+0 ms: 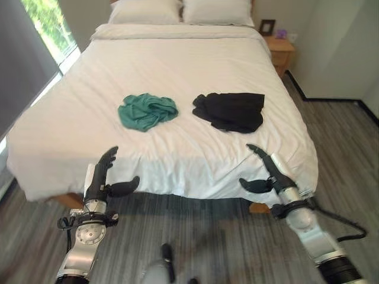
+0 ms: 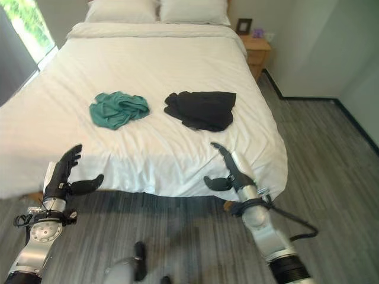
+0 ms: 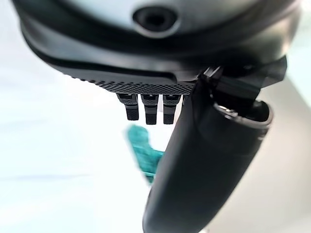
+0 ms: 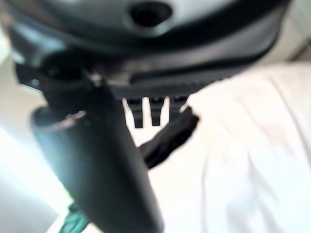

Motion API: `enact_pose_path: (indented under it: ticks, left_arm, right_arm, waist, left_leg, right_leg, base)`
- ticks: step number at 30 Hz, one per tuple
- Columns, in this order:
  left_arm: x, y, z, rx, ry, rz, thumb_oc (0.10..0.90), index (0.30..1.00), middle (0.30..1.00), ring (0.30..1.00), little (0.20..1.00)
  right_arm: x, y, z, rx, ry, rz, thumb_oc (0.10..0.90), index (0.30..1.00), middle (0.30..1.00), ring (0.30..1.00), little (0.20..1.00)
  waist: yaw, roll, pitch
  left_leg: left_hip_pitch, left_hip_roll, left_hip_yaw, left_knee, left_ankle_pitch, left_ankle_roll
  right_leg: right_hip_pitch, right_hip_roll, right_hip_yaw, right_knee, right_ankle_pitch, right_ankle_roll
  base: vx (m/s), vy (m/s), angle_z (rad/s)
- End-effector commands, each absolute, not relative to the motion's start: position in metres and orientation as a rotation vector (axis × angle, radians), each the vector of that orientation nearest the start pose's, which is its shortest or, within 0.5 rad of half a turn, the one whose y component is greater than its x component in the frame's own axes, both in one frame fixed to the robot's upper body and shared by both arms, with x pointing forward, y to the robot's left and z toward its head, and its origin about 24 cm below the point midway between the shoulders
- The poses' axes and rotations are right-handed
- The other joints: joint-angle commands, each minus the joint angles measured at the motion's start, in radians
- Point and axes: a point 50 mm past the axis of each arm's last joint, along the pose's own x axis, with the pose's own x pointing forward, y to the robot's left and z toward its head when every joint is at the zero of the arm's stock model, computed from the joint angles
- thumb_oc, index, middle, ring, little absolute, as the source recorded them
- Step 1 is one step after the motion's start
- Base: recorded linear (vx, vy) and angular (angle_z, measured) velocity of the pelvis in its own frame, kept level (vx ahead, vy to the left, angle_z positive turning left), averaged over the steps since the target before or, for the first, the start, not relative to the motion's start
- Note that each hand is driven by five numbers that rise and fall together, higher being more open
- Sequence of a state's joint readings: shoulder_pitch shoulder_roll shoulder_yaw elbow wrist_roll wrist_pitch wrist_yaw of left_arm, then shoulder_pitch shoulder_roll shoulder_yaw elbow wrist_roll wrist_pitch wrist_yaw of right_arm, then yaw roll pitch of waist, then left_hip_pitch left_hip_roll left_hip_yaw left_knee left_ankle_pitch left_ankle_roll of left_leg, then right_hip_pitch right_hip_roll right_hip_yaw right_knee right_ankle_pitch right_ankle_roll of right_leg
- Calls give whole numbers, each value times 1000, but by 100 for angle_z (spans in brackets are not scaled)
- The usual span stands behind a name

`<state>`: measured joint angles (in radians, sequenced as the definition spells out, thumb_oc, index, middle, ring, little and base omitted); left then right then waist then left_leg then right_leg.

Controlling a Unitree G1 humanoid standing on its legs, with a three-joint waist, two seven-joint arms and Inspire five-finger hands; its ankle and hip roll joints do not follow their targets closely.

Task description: Pick up bed clothes into laundry basket.

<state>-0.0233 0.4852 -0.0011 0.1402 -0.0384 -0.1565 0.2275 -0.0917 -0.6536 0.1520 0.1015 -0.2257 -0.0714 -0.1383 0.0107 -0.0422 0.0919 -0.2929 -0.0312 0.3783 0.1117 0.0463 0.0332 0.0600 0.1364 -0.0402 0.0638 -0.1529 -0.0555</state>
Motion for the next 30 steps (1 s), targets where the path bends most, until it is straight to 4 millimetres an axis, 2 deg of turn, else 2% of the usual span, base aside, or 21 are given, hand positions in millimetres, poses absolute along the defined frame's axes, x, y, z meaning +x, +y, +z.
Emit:
enact_pose_path:
  ticks: [1, 2, 3, 5, 8, 9, 10, 12, 13, 14, 15, 16, 18, 19, 21, 22, 26, 27, 28, 29, 30]
  left_arm:
    - [271, 255, 119, 465, -365, 222, 800, 900, 900, 900, 900]
    - [273, 253, 118, 472, -359, 213, 800, 900, 900, 900, 900]
    - [277, 252, 116, 476, -342, 191, 800, 900, 900, 900, 900]
    - [279, 250, 115, 482, -333, 178, 800, 900, 900, 900, 900]
    - [282, 248, 106, 459, -292, 176, 800, 900, 900, 900, 900]
    - [284, 247, 98, 458, -261, 169, 800, 900, 900, 900, 900]
    - [285, 247, 98, 457, -263, 172, 800, 900, 900, 900, 900]
    - [290, 240, 92, 435, -240, 143, 800, 900, 900, 900, 900]
    - [288, 251, 79, 464, -173, 196, 800, 900, 900, 900, 900]
    - [288, 251, 79, 465, -173, 198, 800, 900, 900, 900, 900]
    - [289, 247, 79, 456, -172, 146, 800, 900, 900, 900, 900]
    - [287, 244, 76, 441, -167, 140, 800, 900, 900, 900, 900]
    - [281, 242, 59, 388, -105, 132, 800, 900, 900, 900, 900]
    - [274, 243, 46, 366, -56, 123, 800, 900, 900, 900, 900]
    - [271, 244, 41, 363, -33, 120, 800, 900, 900, 900, 900]
    - [272, 243, 38, 366, -18, 112, 800, 900, 900, 900, 900]
    - [278, 234, 34, 354, 0, 76, 800, 900, 900, 900, 900]
    - [278, 234, 34, 354, 0, 76, 800, 900, 900, 900, 900]
    - [281, 230, 34, 350, 1, 58, 800, 900, 900, 900, 900]
    - [282, 230, 34, 351, 3, 52, 800, 900, 900, 900, 900]
    - [284, 228, 34, 345, 2, 45, 800, 900, 900, 900, 900]
  right_arm:
    - [291, -237, 149, -936, -406, -102, 800, 900, 900, 900, 900]
    - [294, -237, 154, -977, -420, -105, 800, 900, 900, 900, 900]
    - [299, -238, 169, -1027, -460, -135, 800, 900, 900, 900, 900]
    - [303, -238, 177, -1060, -482, -155, 800, 900, 900, 900, 900]
    - [328, -218, 200, -1091, -558, -170, 800, 900, 900, 900, 900]
    - [339, -212, 210, -1100, -575, -191, 800, 900, 900, 900, 900]
    - [341, -212, 211, -1100, -578, -191, 800, 900, 900, 900, 900]
    - [355, -210, 224, -1129, -574, -208, 800, 900, 900, 900, 900]
    - [361, -222, 213, -1150, -486, -233, 800, 900, 900, 900, 900]
    - [362, -221, 213, -1149, -486, -233, 800, 900, 900, 900, 900]
    - [373, -197, 211, -1107, -496, -176, 800, 900, 900, 900, 900]
    - [378, -195, 223, -1118, -514, -192, 800, 900, 900, 900, 900]
    - [384, -192, 220, -1152, -482, -168, 800, 900, 900, 900, 900]
    - [389, -188, 214, -1168, -451, -147, 800, 900, 900, 900, 900]
    - [392, -187, 212, -1172, -430, -144, 800, 900, 900, 900, 900]
    - [394, -188, 204, -1182, -394, -134, 800, 900, 900, 900, 900]
    - [397, -203, 157, -1178, -184, -116, 800, 900, 900, 900, 900]
    - [397, -203, 157, -1177, -185, -116, 800, 900, 900, 900, 900]
    - [394, -212, 138, -1166, -101, -111, 800, 900, 900, 900, 900]
    - [392, -217, 131, -1163, -66, -109, 800, 900, 900, 900, 900]
    - [387, -219, 114, -1150, -15, -93, 800, 900, 900, 900, 900]
  waist:
    - [26, -9, -34]
    - [29, -8, -36]
    - [35, -14, -34]
    - [44, -18, -27]
    - [78, -15, 21]
    - [109, -21, 25]
    - [107, -20, 26]
    - [105, -43, 20]
    - [108, -47, 20]
    - [104, -46, 20]
    - [111, -66, 9]
    - [107, -80, -3]
    - [94, -91, -26]
    - [91, -88, -38]
    - [92, -85, -38]
    - [92, -83, -38]
    - [79, -73, -36]
    - [79, -73, -36]
    - [69, -68, -32]
    - [64, -66, -31]
    - [58, -62, -29]
  left_leg:
    - [333, 33, -60, -171, -73, -117]
    - [345, 30, -60, -188, -65, -113]
    - [359, 35, -57, -199, -69, -106]
    - [363, 37, -59, -199, -75, -100]
    - [361, 67, -58, -199, -62, -99]
    - [361, 83, -64, -199, -68, -112]
    - [360, 84, -64, -199, -70, -112]
    - [364, 80, -72, -199, -82, -124]
    - [370, 75, -63, -199, -98, -128]
    - [373, 75, -66, -199, -101, -128]
    - [379, 73, -62, -199, -99, -147]
    - [386, 65, -59, -199, -102, -151]
    - [405, 70, -54, -199, -108, -157]
    - [419, 79, -50, -199, -110, -161]
    - [421, 82, -51, -199, -109, -163]
    - [422, 85, -52, -199, -106, -165]
    - [417, 89, -54, -199, -102, -170]
    - [417, 89, -54, -199, -102, -170]
    - [409, 93, -55, -199, -100, -172]
    - [405, 96, -56, -199, -99, -173]
    - [399, 98, -56, -199, -96, -174]
  right_leg:
    - [-93, -114, 183, -65, 132, 217]
    - [-89, -118, 182, -49, 120, 220]
    - [-95, -130, 174, 8, 102, 227]
    - [-105, -140, 170, 57, 96, 236]
    - [-233, -147, 156, 245, 149, 269]
    - [-272, -167, 142, 236, 152, 267]
    - [-271, -167, 142, 232, 152, 267]
    - [-274, -176, 160, 120, 154, 265]
    - [-264, -184, 161, 34, 144, 264]
    - [-252, -185, 157, 18, 146, 265]
    - [-223, -192, 164, -39, 194, 289]
    - [-206, -198, 151, -72, 210, 290]
    - [-188, -194, 150, -95, 229, 299]
    - [-172, -191, 149, -108, 235, 296]
    - [-164, -191, 146, -112, 235, 293]
    - [-157, -190, 142, -116, 235, 291]
    - [-144, -184, 137, -131, 233, 285]
    - [-144, -184, 137, -131, 233, 285]
    - [-145, -182, 136, -133, 231, 283]
    - [-148, -181, 137, -134, 230, 282]
    - [-153, -179, 137, -133, 230, 281]
  base:
    - [250, 135, 5]
    - [291, 141, -28]
    - [206, 91, -4]
    - [154, 54, 40]
    - [85, -29, 4]
    - [114, -89, -21]
    - [190, -108, -24]
    - [183, -77, 47]
    - [146, -29, 115]
    - [162, -52, 115]
    - [177, -81, 62]
    - [246, -109, 58]
    - [281, -69, 32]
    - [233, -50, 10]
    - [145, -30, -6]
    - [144, -38, -16]
    - [130, -29, 4]
    - [96, -27, 2]
    - [77, -28, 4]
    - [91, -39, 7]
    - [50, -25, 5]
